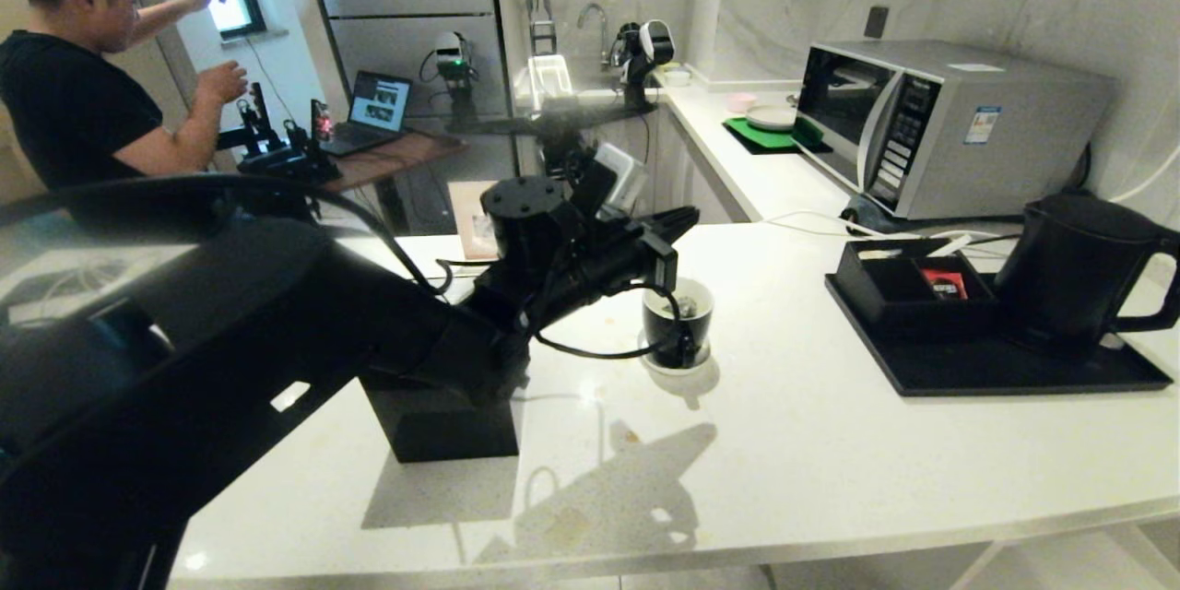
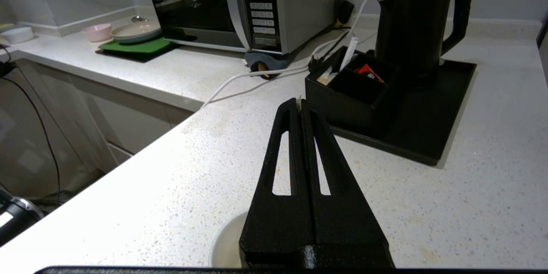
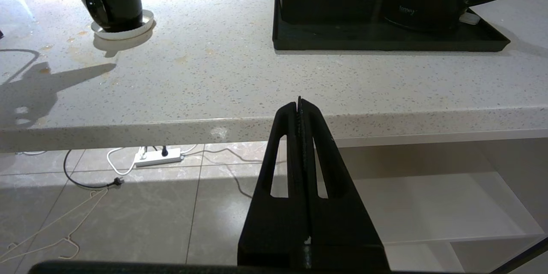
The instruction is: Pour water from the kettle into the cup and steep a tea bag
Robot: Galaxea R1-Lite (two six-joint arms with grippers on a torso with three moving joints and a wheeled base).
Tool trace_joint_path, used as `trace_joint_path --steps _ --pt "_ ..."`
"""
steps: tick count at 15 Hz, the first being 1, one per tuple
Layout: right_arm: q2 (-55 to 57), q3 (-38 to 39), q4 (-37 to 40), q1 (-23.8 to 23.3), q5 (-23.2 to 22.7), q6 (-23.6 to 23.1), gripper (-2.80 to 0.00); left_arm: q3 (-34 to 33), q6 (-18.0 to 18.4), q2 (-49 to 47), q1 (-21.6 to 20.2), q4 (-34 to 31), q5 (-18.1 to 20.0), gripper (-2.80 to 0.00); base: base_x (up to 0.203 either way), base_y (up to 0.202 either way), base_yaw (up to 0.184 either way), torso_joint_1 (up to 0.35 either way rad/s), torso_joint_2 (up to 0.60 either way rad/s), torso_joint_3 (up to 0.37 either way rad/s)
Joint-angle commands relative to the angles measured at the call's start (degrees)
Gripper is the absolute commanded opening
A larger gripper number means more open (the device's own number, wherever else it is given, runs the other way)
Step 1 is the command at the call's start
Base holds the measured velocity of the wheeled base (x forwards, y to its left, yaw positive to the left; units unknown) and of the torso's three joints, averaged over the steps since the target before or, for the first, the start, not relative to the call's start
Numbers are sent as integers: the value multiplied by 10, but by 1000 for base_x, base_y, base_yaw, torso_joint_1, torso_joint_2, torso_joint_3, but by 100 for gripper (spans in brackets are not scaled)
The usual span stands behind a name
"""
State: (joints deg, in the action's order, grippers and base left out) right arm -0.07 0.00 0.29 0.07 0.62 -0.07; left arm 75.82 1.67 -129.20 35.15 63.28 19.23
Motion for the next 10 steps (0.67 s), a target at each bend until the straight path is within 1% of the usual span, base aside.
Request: trace_joint_path --steps 1,5,10 --pt "1 0 0 0 0 0 -280 -9 1 -1 0 6 1 -280 0 0 0 0 0 0" --pt "1 0 0 0 0 0 -280 -13 0 -3 -1 13 1 -280 0 0 0 0 0 0" --pt "1 0 0 0 0 0 -280 -34 0 -7 -4 27 1 -280 0 0 0 0 0 0"
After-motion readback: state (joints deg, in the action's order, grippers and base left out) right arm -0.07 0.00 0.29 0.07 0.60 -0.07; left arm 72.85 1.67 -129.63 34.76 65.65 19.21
